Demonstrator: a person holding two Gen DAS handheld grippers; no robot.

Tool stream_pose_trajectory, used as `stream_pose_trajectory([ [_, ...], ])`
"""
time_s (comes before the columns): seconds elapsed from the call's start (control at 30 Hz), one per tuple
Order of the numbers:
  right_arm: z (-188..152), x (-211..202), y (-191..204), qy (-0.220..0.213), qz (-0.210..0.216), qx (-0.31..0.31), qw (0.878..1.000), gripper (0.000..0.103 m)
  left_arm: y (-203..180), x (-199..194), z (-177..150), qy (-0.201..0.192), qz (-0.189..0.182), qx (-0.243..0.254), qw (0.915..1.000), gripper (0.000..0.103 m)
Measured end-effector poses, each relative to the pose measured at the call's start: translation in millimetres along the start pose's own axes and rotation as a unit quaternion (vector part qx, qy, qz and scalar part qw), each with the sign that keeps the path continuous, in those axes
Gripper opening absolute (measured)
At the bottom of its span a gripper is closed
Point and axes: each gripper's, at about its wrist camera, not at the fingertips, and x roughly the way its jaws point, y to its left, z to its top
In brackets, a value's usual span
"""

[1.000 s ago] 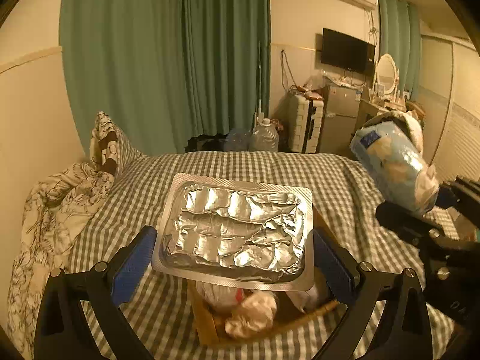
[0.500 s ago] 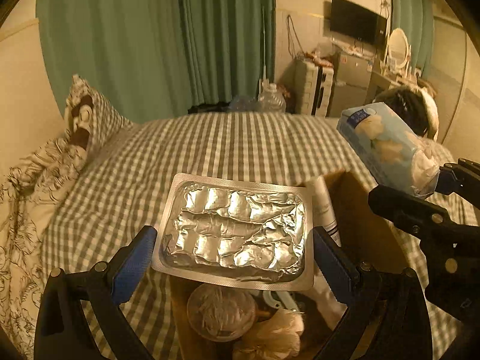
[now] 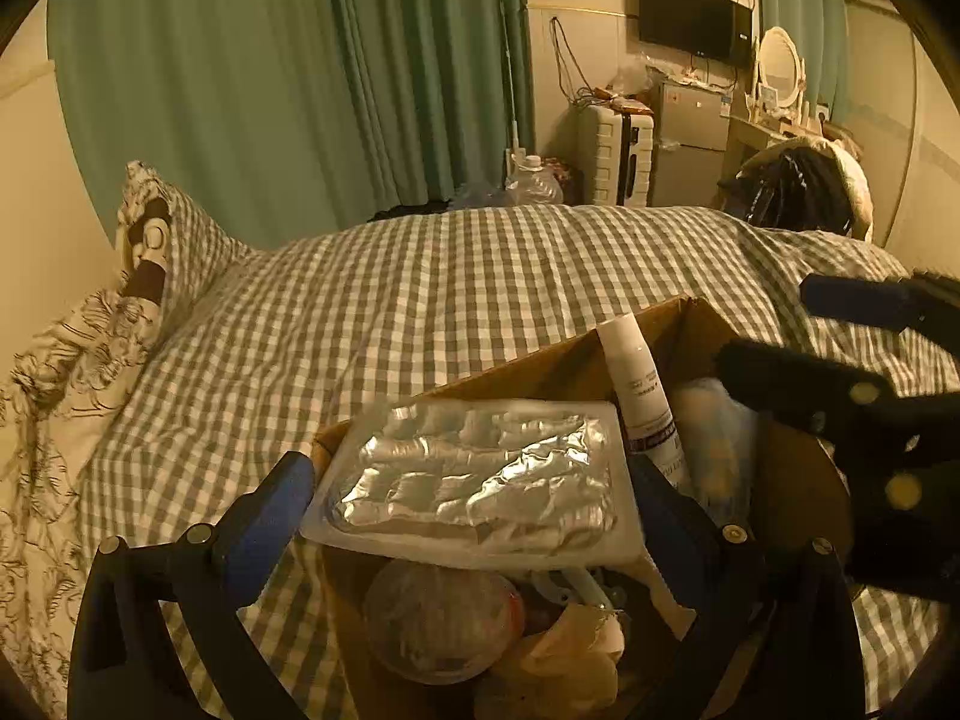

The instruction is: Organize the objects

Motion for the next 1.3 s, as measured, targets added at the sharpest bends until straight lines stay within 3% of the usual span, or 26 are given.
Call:
stream_pose_trajectory([
  [0.2,4.1,-29.2,-1.5,-0.02,-0.006,0.009,1.0,0.08,2.4,-30.6,6.7,-0.032,-0.015,-0.01,0.9993,0.103],
  [0.37,6.2,-55.6,2.2,-0.036,0.007,0.0,0.999,0.082,-0.8,-53.2,11.4,-0.054,-0.02,0.001,0.9983,0.103],
  [0.53,2.7,-75.8,0.2,-0.05,0.003,0.01,0.999,0.082,8.2,-72.3,12.7,-0.059,-0.032,-0.023,0.9975,0.103],
  [0.8,-1.3,-133.2,-2.2,-0.086,-0.014,0.023,0.996,0.083,19.0,-135.4,18.1,-0.106,-0.013,-0.042,0.9934,0.103],
  [0.9,-7.1,-163.1,2.0,-0.111,-0.039,0.018,0.993,0.092,20.8,-165.7,16.4,-0.132,-0.008,-0.045,0.9901,0.103],
  [1.07,-30.3,-205.7,13.5,-0.153,-0.074,0.012,0.985,0.103,18.6,-213.9,-0.8,-0.181,0.0,-0.044,0.9826,0.103],
  [1.3,-74.7,-237.5,27.4,-0.194,-0.094,0.02,0.976,0.103,12.9,-254.1,-42.0,-0.224,-0.002,-0.072,0.9721,0.103],
])
